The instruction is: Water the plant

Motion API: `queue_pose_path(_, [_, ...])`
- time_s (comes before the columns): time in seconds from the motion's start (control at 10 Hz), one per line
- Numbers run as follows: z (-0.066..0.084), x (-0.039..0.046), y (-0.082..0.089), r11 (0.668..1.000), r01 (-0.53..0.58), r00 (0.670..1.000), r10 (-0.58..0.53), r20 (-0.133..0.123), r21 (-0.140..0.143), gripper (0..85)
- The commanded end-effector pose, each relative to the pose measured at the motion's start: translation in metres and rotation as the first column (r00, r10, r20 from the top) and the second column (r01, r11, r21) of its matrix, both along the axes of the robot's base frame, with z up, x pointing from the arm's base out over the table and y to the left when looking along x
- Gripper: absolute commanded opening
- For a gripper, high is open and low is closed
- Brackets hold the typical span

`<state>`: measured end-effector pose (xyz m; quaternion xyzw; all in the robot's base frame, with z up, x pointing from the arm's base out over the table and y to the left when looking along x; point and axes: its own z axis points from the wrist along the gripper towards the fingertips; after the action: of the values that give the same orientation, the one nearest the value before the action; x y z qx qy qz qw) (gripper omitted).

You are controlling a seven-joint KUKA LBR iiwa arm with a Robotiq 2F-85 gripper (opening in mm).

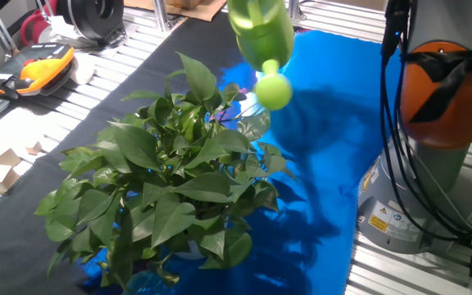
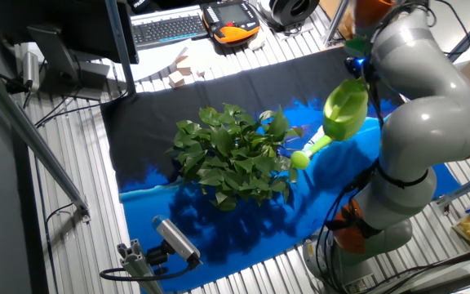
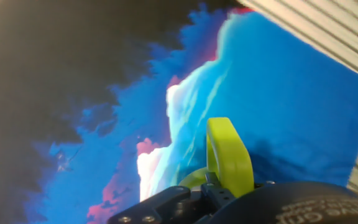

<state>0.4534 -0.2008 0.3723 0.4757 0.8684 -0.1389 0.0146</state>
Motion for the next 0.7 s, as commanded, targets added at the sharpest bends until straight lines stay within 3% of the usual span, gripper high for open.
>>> queue_pose_path(0.0, [-0.003,0.0023,-0.004,0.999,-0.032,0.999,0.032,0.001,0.020,0.0])
queue_pose_path(0.2, [-0.010,0.0103,-0.006,0.993,-0.079,0.997,0.078,0.013,0.086,0.0])
queue_pose_path(0.4, [-0.026,0.0185,-0.006,0.989,-0.120,0.993,0.119,0.011,0.090,0.0])
queue_pose_path(0.6, [-0.041,0.0290,-0.005,0.982,-0.144,0.990,0.142,0.020,0.122,0.0])
